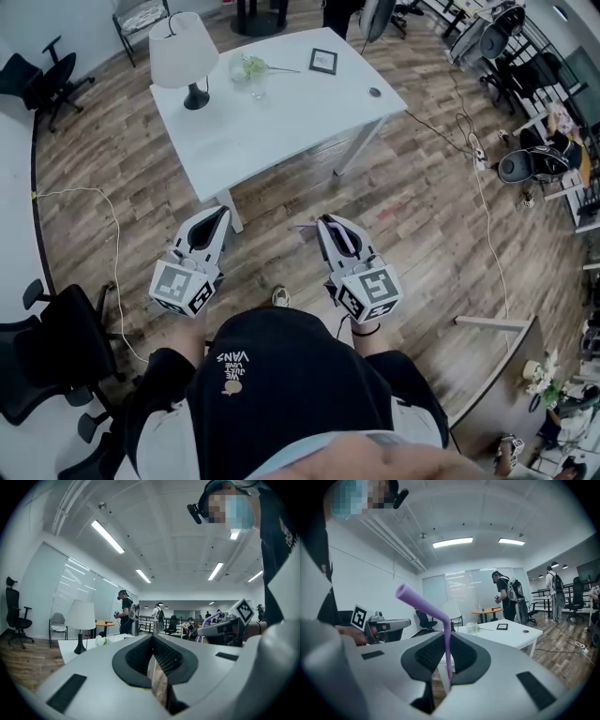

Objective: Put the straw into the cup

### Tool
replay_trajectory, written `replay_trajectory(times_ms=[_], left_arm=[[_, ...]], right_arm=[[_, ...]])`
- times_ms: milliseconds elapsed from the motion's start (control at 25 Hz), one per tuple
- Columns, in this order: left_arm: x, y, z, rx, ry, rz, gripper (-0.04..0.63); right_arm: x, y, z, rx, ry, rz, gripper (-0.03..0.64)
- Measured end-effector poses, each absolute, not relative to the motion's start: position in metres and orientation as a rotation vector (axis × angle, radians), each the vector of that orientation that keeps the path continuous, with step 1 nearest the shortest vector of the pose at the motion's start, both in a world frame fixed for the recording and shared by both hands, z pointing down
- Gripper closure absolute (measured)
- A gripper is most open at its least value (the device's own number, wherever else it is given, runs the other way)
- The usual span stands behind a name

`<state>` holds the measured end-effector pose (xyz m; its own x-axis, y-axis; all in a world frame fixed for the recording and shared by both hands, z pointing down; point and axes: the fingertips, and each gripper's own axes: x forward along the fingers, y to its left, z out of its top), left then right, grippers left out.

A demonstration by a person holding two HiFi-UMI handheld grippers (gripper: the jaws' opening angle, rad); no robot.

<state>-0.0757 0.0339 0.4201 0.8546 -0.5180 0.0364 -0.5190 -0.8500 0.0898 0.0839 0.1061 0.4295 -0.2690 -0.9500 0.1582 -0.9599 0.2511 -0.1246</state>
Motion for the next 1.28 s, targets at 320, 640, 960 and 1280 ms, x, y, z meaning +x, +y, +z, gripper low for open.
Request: replay_trajectory(times_ms=[320, 640, 960, 1280], left_arm=[[-0.055, 0.018, 0.426, 2.907, -0.927, 0.000, 0.584], [-0.041, -0.009, 0.432, 2.888, -0.947, 0.015, 0.584], [-0.019, -0.072, 0.436, 2.885, -0.904, 0.010, 0.584], [-0.002, -0.142, 0.430, 2.903, -0.865, -0.005, 0.584]], right_arm=[[0.113, 0.081, 0.439, 1.790, -2.496, 0.312, 0.575], [0.128, 0.053, 0.445, 1.773, -2.506, 0.336, 0.575], [0.146, -0.004, 0.445, 1.801, -2.476, 0.336, 0.575], [0.153, -0.077, 0.436, 1.805, -2.474, 0.309, 0.575]])
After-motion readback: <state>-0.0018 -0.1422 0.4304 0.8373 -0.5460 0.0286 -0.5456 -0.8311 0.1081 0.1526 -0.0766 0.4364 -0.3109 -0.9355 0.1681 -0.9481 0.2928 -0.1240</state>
